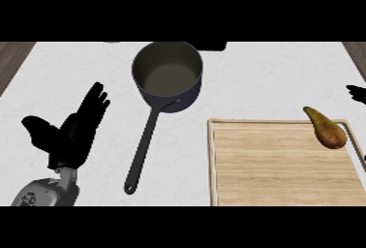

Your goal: Pick the pear from the tray and place it in the pot

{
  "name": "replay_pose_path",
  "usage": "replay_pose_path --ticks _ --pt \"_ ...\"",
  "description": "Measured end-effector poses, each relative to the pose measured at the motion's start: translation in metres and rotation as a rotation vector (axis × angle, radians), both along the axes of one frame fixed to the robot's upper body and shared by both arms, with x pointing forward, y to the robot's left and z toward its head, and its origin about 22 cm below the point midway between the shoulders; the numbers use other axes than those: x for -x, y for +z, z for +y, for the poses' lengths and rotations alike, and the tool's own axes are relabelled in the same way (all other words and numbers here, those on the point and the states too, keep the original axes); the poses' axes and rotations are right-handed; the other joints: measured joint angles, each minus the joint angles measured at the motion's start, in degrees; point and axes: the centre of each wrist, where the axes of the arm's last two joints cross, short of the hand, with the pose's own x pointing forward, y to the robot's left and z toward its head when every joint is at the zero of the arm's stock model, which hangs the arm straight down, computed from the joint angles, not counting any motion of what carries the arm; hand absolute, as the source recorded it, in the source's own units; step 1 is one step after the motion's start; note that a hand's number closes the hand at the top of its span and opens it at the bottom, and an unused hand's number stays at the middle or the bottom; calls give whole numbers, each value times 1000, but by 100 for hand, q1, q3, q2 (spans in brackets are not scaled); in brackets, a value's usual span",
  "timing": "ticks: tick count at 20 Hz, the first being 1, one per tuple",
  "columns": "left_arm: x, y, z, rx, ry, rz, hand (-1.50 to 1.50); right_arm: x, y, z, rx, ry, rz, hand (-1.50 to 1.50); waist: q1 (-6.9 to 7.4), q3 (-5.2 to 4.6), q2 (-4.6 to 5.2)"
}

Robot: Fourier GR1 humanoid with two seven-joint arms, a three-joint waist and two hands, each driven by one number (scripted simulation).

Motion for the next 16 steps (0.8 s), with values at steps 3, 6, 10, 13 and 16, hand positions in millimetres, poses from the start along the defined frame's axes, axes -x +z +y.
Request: replay_pose_path --ticks 3,6,10,13,16 --pt "-2 0 1 0 0 0 0 -9 -3 10 10 17 10 -150 -7 -1 -3" --pt "-4 4 -6 -5 4 -2 0 -13 -8 18 23 42 13 -150 -23 -2 -8" --pt "2 5 -2 -7 -1 -9 0 -21 -12 25 69 65 30 -150 -2 -1 -6" --pt "-6 0 -2 -3 -3 -2 0 -26 -18 34 102 84 51 -150 -15 -2 -2" --pt "0 0 2 -4 0 -5 0 -28 -24 37 128 100 67 -150 -8 -2 -5"
